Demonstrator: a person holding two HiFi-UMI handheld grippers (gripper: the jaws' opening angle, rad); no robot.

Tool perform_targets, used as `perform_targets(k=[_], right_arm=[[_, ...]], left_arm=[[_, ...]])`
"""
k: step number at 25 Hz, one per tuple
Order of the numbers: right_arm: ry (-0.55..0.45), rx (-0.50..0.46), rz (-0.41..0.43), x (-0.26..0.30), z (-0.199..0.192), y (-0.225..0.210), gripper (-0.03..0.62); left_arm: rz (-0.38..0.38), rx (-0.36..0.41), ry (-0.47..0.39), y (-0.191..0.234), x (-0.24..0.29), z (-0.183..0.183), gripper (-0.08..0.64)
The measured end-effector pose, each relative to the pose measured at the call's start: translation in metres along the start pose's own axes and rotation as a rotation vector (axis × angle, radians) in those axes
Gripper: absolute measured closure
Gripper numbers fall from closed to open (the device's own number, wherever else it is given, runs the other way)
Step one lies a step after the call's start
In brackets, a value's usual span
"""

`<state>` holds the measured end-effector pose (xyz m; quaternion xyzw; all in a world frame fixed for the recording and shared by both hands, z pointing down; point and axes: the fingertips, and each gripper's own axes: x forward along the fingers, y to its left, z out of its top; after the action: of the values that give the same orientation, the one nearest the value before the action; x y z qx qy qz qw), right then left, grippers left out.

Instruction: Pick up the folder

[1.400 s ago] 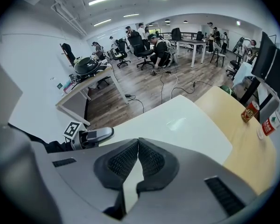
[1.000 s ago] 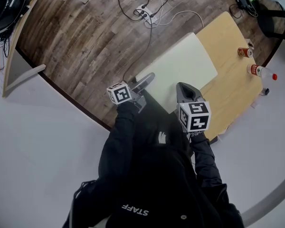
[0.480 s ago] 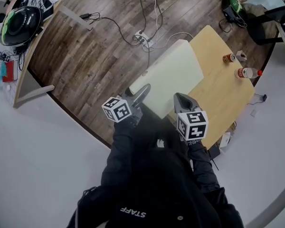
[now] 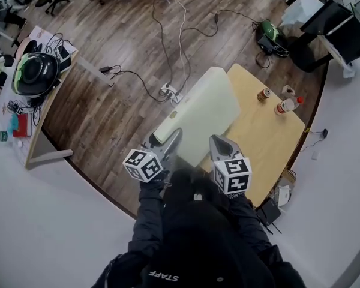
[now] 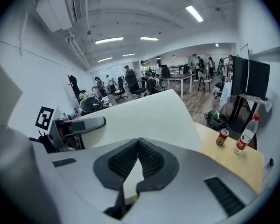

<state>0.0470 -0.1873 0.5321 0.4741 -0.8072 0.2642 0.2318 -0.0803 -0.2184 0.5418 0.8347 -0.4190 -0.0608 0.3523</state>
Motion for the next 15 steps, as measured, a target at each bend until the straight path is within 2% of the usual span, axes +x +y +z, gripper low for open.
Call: perform_targets(k=[9,15], right_arm=[[-0.215,-0.068,-0.071,-0.047,0.071,-0.024,0.571],[-0.320,-0.097,-0.077,-0.079,0.109,-0.016,0.571]], left_arm=[[0.036,0.182,-0.036,-0.072,0.018,0.049,0.268],[0.086,0.343,-0.032,-0.111,0.018,0.079,0.268]])
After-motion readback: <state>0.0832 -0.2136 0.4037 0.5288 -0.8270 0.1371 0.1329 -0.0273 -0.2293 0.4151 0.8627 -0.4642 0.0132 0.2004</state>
